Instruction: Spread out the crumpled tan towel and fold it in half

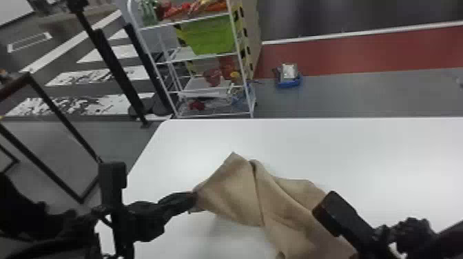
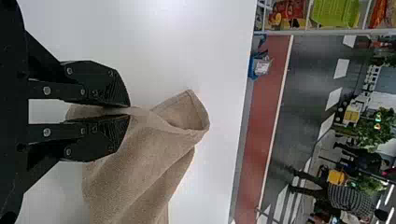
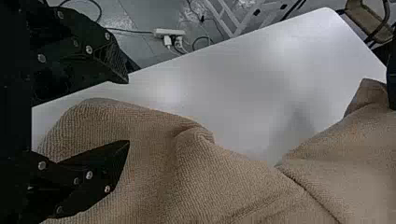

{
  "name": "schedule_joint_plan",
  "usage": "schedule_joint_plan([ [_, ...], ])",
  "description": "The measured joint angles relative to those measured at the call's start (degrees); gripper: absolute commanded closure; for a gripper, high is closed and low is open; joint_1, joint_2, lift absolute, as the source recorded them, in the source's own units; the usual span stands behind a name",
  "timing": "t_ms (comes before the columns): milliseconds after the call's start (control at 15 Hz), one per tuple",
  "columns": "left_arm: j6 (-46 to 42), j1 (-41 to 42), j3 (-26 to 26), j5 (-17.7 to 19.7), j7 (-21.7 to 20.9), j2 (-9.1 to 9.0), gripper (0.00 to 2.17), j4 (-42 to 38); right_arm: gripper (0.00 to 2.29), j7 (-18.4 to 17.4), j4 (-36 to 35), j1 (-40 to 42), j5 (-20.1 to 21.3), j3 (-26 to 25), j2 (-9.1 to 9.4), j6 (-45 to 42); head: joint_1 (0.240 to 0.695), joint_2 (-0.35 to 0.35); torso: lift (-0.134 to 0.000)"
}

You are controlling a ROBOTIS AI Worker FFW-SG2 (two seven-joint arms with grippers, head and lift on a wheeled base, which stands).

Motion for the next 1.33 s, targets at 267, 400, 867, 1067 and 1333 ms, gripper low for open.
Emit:
schedule_joint_plan([
  [267, -0.1, 0.1, -0.1, 0.0, 0.0, 0.00, 0.99, 0.1, 0.68, 0.0, 1.6, -1.2, 2.6, 3.7, -0.01, 0.0, 0.695, 0.350, -0.124],
  [400, -0.1, 0.2, 0.0, 0.0, 0.0, 0.00, 0.99, 0.1, 0.69, 0.0, 2.2, -1.9, 3.4, 5.7, 0.23, 0.0, 0.695, 0.350, -0.124],
  [867, -0.3, 0.3, 0.0, 0.0, -0.1, 0.00, 0.99, 0.1, 1.38, 0.0, 2.5, -3.4, 7.7, 8.4, 0.08, 0.0, 0.695, 0.350, -0.124],
  [1067, -0.9, 0.3, 0.6, 0.2, -0.1, 0.00, 0.99, 0.0, 1.45, 0.0, -3.1, -2.0, 7.3, 1.1, -1.89, 0.0, 0.695, 0.350, -0.124],
  [1333, -1.2, -0.7, 2.2, 0.6, -0.9, 0.00, 0.99, -0.2, 1.45, 0.0, -8.8, -0.8, 2.3, -19.8, -3.06, -1.8, 0.695, 0.350, -0.124],
])
